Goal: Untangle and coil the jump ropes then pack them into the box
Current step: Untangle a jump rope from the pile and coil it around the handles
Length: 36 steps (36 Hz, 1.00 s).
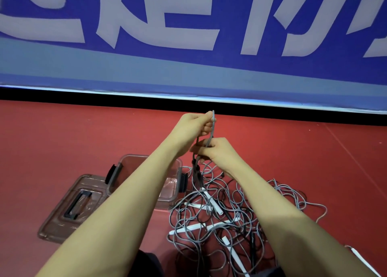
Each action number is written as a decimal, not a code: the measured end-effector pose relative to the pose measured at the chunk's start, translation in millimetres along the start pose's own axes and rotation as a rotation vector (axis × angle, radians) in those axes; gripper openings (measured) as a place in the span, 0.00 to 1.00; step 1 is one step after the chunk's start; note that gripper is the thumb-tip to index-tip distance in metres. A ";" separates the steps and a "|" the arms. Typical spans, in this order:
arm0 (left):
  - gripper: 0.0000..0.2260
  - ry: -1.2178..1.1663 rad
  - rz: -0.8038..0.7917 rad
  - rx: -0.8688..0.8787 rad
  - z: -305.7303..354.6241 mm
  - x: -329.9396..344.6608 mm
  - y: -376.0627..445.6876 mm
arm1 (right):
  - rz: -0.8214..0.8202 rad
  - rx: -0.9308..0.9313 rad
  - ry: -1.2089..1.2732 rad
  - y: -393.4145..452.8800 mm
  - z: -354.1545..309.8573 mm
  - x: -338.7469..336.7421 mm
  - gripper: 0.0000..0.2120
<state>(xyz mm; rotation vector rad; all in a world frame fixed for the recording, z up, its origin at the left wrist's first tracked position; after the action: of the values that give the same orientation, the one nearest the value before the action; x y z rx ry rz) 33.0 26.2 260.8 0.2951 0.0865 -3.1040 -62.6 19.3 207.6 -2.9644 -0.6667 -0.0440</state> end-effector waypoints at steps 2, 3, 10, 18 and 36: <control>0.12 0.103 0.066 -0.002 -1.4 -4.3 -0.5 | 0.020 -0.004 -0.008 0.2 -0.7 -2.3 0.05; 0.12 0.198 0.106 0.013 -2.9 -6.8 -1.2 | 0.032 -0.005 0.000 0.0 -1.5 -3.5 0.07; 0.08 0.071 0.258 0.161 -13.2 -11.3 -13.8 | 0.132 -0.015 0.228 -3.1 -16.0 -9.0 0.07; 0.24 0.682 -0.072 0.023 -53.5 8.0 -19.4 | 0.235 -0.053 0.610 -2.8 -36.3 -23.3 0.07; 0.10 1.304 0.328 0.128 -30.4 7.3 -14.2 | 0.623 0.038 -0.659 -20.4 -51.5 -39.1 0.29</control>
<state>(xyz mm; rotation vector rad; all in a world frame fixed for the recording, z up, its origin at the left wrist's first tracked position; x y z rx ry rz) 31.1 42.0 230.4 1.9659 -0.1301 -2.0818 -106.9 15.5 258.7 -2.9722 0.2507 0.9948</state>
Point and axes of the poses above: each hand's wrist, its own y-axis towards the middle knuckle, its own x-axis out of the palm, z = x × y, the point moved 3 cm from there along y, towards the middle knuckle, and after that the axes turned 14 degrees about y, right-handed, at the moved point
